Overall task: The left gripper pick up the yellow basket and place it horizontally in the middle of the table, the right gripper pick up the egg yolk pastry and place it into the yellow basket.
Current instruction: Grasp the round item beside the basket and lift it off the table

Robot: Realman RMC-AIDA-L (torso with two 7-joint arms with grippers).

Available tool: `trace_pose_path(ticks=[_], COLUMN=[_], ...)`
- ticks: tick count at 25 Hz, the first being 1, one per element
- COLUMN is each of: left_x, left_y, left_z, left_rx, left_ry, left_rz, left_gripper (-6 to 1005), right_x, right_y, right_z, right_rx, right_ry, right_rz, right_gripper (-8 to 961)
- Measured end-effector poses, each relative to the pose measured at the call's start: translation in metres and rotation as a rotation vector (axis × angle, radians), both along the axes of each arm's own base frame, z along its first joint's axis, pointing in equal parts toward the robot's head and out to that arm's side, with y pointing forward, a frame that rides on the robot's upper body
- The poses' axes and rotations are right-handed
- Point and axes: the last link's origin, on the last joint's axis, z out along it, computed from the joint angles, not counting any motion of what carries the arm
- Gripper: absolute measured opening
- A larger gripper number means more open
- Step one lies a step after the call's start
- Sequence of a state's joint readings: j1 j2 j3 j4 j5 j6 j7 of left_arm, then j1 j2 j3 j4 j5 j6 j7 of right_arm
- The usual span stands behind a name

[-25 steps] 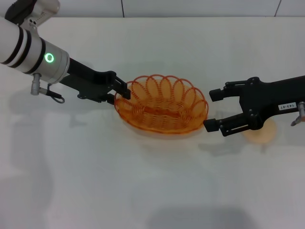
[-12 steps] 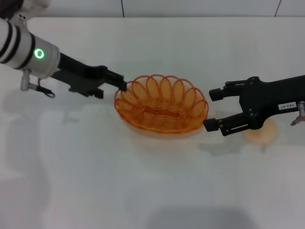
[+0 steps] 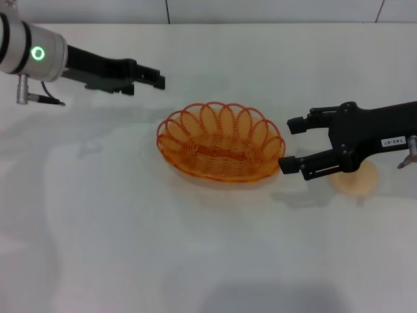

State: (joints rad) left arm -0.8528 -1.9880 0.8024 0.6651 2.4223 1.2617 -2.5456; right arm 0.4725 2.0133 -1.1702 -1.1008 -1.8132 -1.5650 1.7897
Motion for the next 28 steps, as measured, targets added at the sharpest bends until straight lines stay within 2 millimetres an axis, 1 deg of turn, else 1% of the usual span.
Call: trace_pose_path(ticks=[3,5,13,14,15,21,28], left_x=[0.002,0.007,0.025,0.029,0.029,0.038,0.045], left_y=[0.001,0.001,-0.01,-0.014,-0.014,-0.026,-0.035], left_z=[0.007,0.01,0.011,0.013,0.013,0.015,0.002], left_rx=[0.038,0.046,-0.036,-0.056,-0.056,-0.157,-0.277], left_ry=[-0.019,-0.017,-0.011,-0.006,-0.006,0.0,0.044], left_rz=[-0.084,-0.177,-0.497,-0.569,-0.569,-0.72,-0.827], left_gripper=[780,779,774,773,773,772,772], right_x=[0.002,0.003,0.012,0.013,0.014,0.016,0.017], right_y=[0.003,0.005,0.014,0.015,0.016,0.021,0.027], right_z=[0.001,0.001,0.001,0.001,0.001,0.003,0.007], right_rx=[0.02,0.028,0.058,0.057,0.058,0.059,0.073], right_ry=[-0.004,-0.008,-0.044,-0.054,-0.06,-0.13,-0.245], right_rz=[-0.015,-0.027,-0.11,-0.127,-0.134,-0.199,-0.257], right_gripper=[869,869,869,869,869,869,869])
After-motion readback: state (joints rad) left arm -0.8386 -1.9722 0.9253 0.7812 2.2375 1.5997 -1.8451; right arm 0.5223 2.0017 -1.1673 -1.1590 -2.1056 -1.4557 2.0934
